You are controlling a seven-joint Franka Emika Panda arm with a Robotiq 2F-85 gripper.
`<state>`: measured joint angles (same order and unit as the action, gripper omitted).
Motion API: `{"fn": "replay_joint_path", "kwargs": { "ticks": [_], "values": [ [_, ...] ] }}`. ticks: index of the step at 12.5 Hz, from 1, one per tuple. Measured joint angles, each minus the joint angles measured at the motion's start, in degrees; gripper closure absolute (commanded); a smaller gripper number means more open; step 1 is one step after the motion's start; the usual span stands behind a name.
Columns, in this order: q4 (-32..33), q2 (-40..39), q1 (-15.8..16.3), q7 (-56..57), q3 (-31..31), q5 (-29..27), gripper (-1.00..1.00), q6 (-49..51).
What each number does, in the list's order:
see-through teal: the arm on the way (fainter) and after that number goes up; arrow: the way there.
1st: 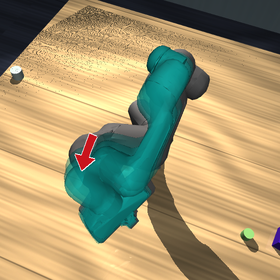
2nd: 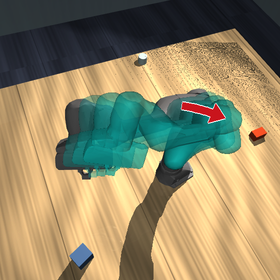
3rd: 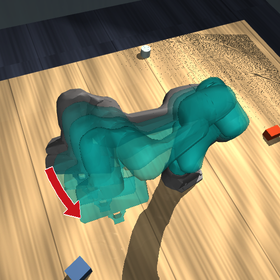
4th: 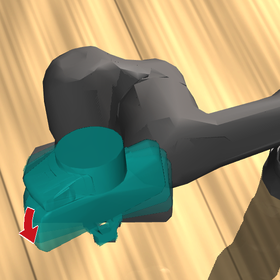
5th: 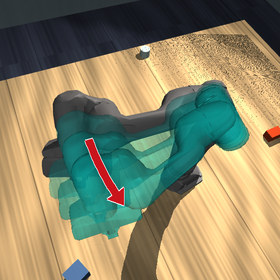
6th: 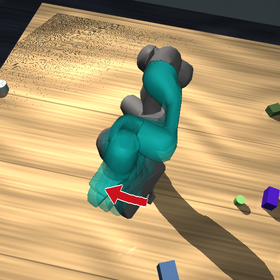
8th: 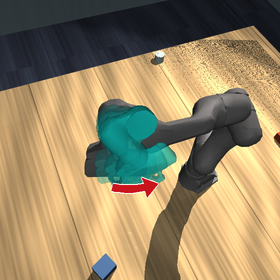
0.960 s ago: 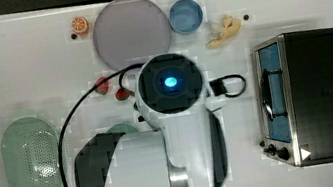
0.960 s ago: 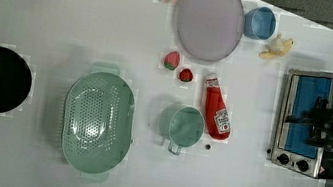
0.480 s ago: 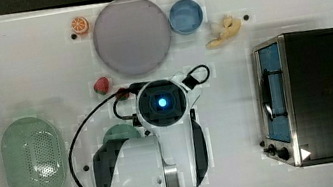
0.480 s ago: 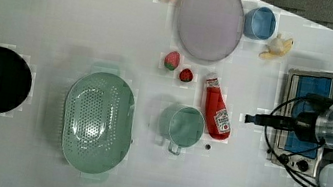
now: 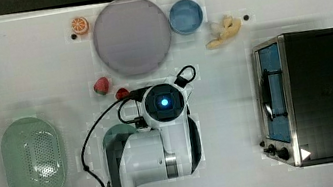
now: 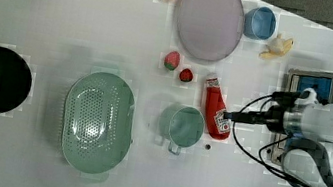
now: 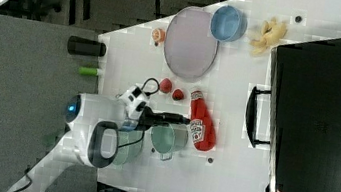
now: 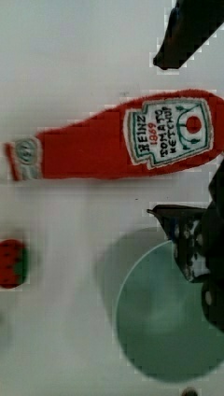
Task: Pick Ketchup from the table and place it in strainer.
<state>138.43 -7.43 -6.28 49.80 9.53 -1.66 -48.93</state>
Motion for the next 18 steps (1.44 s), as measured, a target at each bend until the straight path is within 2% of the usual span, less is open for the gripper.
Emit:
{"fn": "replay_joint_path", "kwargs": {
  "ticks": [5,8,9,12,16,18],
  "values": [
    [0.34,-8.57,-0.08,1.04,-1.22,-0.02,-1.00,-7.30],
    [0.90,-10.30,-0.20,1.54,-0.69,-0.02,-1.00,-9.88],
    [0.67,-10.61,-0.21,1.54,-0.69,-0.02,-0.91,-10.77],
    [0.56,-11.77,-0.01,1.57,-1.11,0.45,-0.24,-12.45],
    [0.56,-11.17,-0.33,1.76,-1.00,0.25,-0.24,-11.67],
    [1.34,-7.81,-0.26,1.79,-1.11,-0.27,-0.24,-7.44]
  ]
}}
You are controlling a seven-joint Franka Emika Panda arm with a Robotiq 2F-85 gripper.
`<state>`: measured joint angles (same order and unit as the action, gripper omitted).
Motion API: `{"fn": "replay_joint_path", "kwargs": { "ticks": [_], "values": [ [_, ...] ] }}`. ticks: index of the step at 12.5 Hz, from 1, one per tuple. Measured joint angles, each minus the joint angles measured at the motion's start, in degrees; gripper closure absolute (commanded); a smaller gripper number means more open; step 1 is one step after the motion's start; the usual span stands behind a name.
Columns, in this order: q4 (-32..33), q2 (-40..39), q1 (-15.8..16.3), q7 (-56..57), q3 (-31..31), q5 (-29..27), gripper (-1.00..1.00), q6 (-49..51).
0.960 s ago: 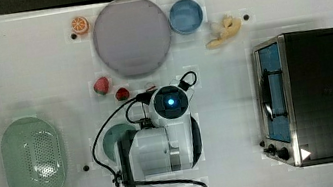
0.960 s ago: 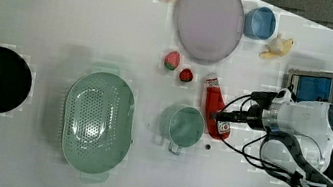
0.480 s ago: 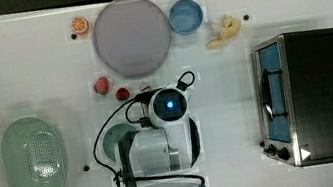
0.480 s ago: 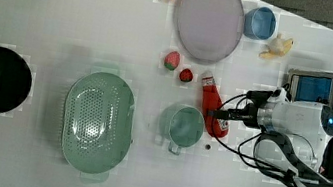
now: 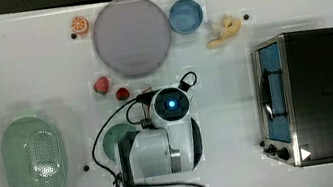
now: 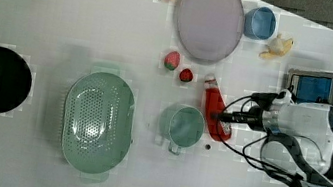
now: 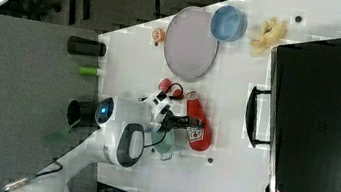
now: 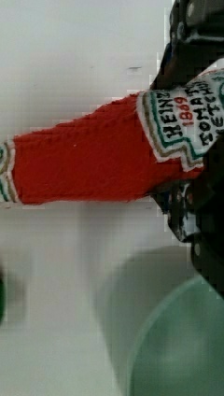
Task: Pick Ketchup from the table and place it in strainer.
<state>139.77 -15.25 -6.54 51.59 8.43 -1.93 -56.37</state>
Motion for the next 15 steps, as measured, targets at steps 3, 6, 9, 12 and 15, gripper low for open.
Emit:
{"fn": "replay_joint_path", "kwargs": {
  "ticks": [3,6,9,12,15],
  "values": [
    [0.34,10.73,-0.06,0.11,-0.17,0.07,-0.24,11.86],
    [-1.79,23.70,-0.30,0.08,1.03,0.06,-0.24,18.27],
    [-5.15,30.84,0.02,-0.95,4.11,-0.07,-0.24,23.05],
    [-5.48,31.70,1.31,-6.85,9.38,-0.24,-0.24,23.98],
    [-6.27,26.72,3.20,-16.90,17.35,-2.82,-0.24,23.61]
  ]
}}
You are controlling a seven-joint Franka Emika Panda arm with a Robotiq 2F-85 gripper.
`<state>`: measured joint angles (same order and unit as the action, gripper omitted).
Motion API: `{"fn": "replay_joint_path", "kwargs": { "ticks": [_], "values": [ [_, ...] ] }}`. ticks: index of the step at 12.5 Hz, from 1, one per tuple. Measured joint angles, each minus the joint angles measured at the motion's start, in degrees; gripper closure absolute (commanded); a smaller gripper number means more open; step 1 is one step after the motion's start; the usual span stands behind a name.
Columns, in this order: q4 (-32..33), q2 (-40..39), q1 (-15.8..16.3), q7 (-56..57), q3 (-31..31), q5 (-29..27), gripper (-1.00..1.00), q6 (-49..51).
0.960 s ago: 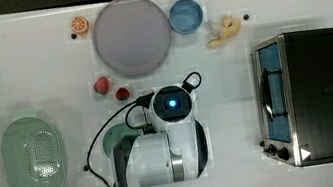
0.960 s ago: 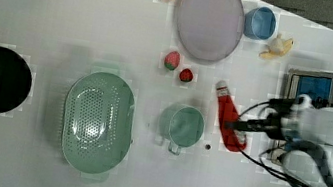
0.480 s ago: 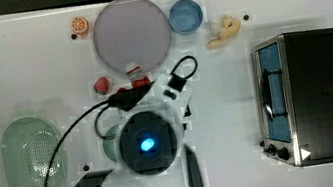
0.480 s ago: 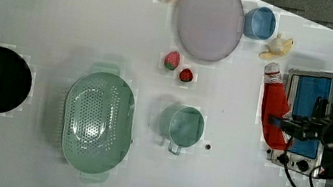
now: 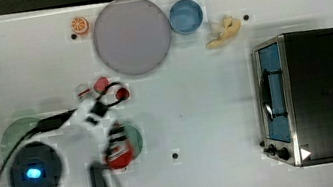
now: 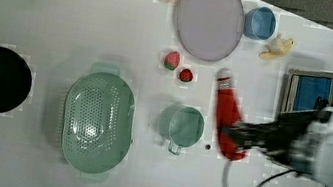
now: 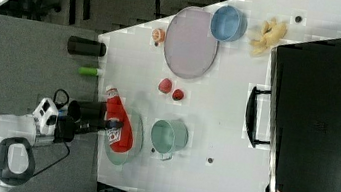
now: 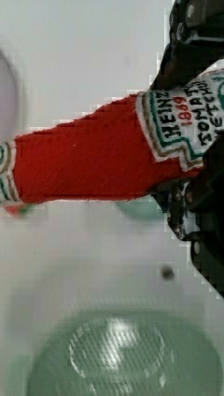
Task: Pick Ketchup from the table and place it in strainer.
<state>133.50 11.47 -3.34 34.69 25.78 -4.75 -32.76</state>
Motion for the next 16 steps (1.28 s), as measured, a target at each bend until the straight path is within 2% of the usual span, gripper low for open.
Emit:
{"fn": "replay_joint_path", "kwargs": {
  "ticks": [3,5,8,11,12,15,16],
  "values": [
    [-0.45,-6.82,2.06,-9.89,7.15,-1.83,-0.24,-5.48],
    [-0.45,-10.29,1.96,-16.06,11.23,-1.82,-0.24,-10.85],
    [-0.45,-15.71,2.76,-22.42,13.78,-1.87,-0.24,-20.03],
    [-1.12,-24.76,2.81,-27.05,14.70,-1.60,-0.24,-27.28],
    [-1.01,-27.77,2.75,-28.13,14.98,-1.62,-0.29,-28.68],
    [-0.90,-32.63,3.39,-28.88,14.79,-1.80,-0.93,-30.52],
    [-0.90,-32.86,3.41,-29.24,14.79,-1.83,-1.00,-30.80]
  ]
}}
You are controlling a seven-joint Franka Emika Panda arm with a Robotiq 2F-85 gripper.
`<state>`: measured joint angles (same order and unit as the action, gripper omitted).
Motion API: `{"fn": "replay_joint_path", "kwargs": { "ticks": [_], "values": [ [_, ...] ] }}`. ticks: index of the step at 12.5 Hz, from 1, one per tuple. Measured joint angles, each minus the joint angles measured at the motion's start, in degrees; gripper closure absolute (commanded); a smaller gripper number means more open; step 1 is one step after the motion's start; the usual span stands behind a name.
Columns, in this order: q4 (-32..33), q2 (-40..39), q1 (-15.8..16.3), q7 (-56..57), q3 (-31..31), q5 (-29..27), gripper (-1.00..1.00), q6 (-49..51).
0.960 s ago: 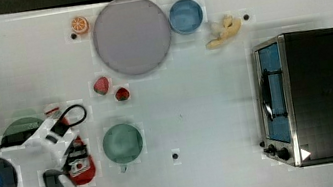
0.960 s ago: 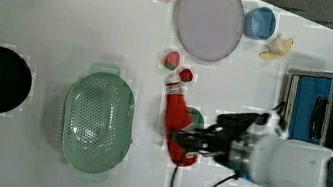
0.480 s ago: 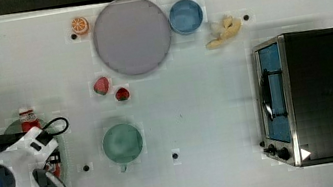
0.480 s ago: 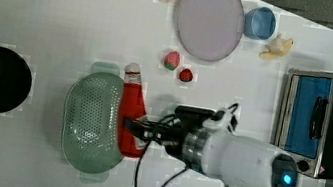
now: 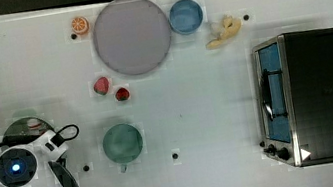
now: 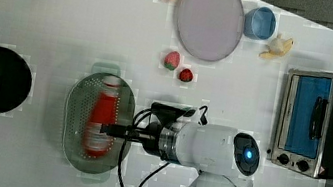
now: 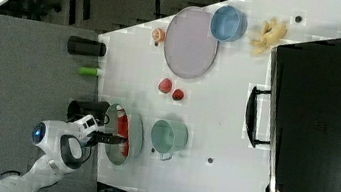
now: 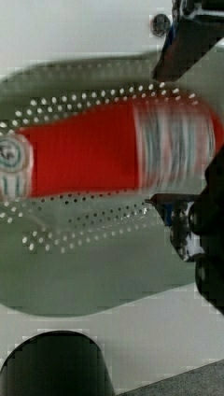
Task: Pick Ketchup from the table and place it in strainer.
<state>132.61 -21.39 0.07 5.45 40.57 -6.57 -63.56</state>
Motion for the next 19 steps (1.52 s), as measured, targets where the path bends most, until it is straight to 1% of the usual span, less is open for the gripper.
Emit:
{"fn": "replay_joint_path", "kwargs": {
  "ticks": [2,5,7,10,11,13,15,16,18,19],
  "values": [
    [-0.22,0.97,-0.01,-0.15,-0.03,-0.01,-1.00,-0.78],
    [-1.34,5.22,-0.62,-0.35,-0.11,-0.80,-1.00,0.78],
    [-2.80,9.81,-2.50,-0.35,-0.45,-0.80,-1.00,2.57],
    [-6.94,17.67,-6.53,-0.50,-2.66,-1.59,-1.00,13.46],
    [-9.06,19.60,-7.58,-0.52,-4.62,-2.21,-1.00,17.82],
    [-14.55,21.68,-9.14,-0.57,-10.60,-2.23,-1.00,26.66],
    [-20.14,22.92,-11.02,-0.59,-18.02,-2.24,-1.00,36.78],
    [-22.21,23.56,-12.14,-0.62,-21.89,-2.23,-1.00,40.30],
    [-26.86,23.78,-14.55,-1.00,-29.26,0.02,-1.00,48.69],
    [-28.82,23.83,-16.28,-1.19,-31.64,1.72,-1.00,52.03]
  ]
}}
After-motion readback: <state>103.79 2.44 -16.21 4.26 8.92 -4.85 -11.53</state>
